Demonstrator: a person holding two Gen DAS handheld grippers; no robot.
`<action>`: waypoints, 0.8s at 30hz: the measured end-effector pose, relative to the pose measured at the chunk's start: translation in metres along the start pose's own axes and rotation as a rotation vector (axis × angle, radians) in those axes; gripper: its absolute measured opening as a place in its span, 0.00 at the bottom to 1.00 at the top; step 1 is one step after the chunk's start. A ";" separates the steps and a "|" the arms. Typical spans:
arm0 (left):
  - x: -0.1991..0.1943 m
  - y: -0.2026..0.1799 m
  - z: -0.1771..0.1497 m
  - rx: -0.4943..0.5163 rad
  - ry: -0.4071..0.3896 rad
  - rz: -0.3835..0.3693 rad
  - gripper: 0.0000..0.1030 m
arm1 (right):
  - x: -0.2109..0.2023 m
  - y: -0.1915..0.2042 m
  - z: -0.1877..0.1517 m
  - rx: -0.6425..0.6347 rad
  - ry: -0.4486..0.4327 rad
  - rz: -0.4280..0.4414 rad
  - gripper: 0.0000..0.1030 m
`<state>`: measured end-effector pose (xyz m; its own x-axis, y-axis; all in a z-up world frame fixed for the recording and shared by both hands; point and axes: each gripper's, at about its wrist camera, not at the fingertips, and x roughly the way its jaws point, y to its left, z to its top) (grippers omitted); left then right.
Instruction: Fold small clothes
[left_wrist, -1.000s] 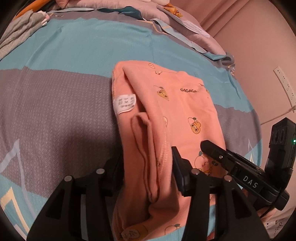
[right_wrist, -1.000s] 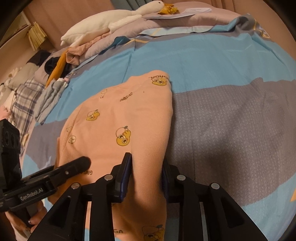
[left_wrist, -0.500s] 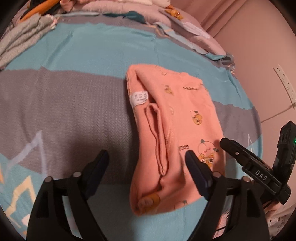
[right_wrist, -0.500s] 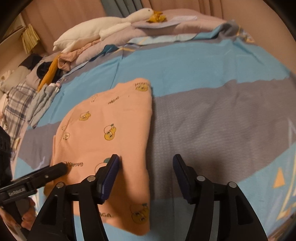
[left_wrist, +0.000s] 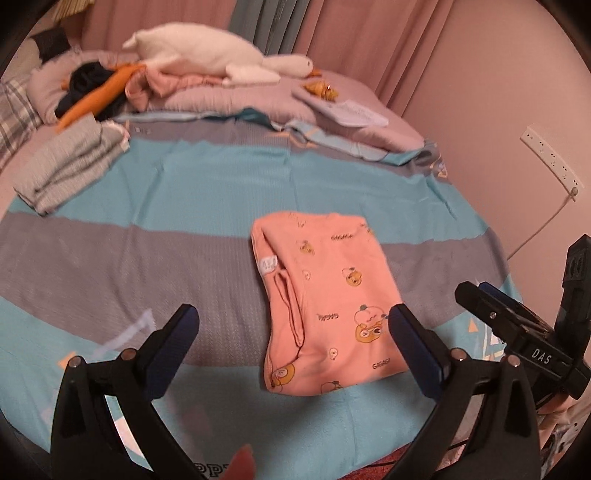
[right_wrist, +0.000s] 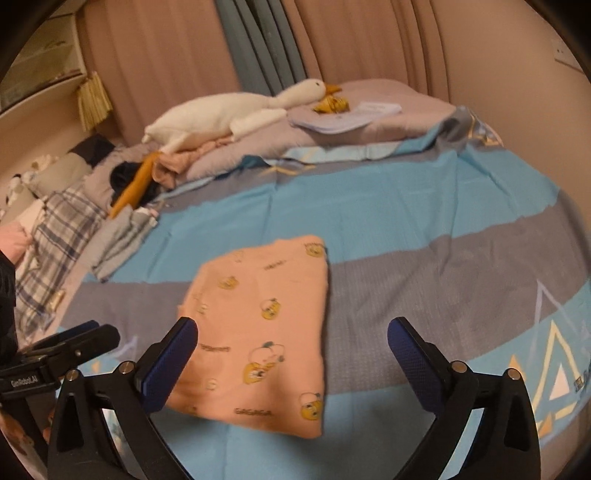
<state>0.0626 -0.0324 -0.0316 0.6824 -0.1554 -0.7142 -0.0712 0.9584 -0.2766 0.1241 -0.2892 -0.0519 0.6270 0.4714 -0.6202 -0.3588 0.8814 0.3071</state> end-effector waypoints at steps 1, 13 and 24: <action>-0.004 -0.001 0.000 0.006 -0.011 0.002 1.00 | -0.002 0.002 0.000 -0.002 -0.005 0.002 0.99; -0.014 -0.009 -0.010 0.058 -0.015 0.034 1.00 | -0.004 0.012 -0.007 -0.030 -0.022 -0.059 0.99; -0.017 -0.016 -0.015 0.096 -0.031 0.057 1.00 | -0.003 0.013 -0.012 -0.035 -0.005 -0.057 0.99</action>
<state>0.0418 -0.0488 -0.0247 0.7018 -0.0942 -0.7061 -0.0416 0.9841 -0.1726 0.1090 -0.2795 -0.0544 0.6503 0.4208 -0.6325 -0.3468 0.9052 0.2457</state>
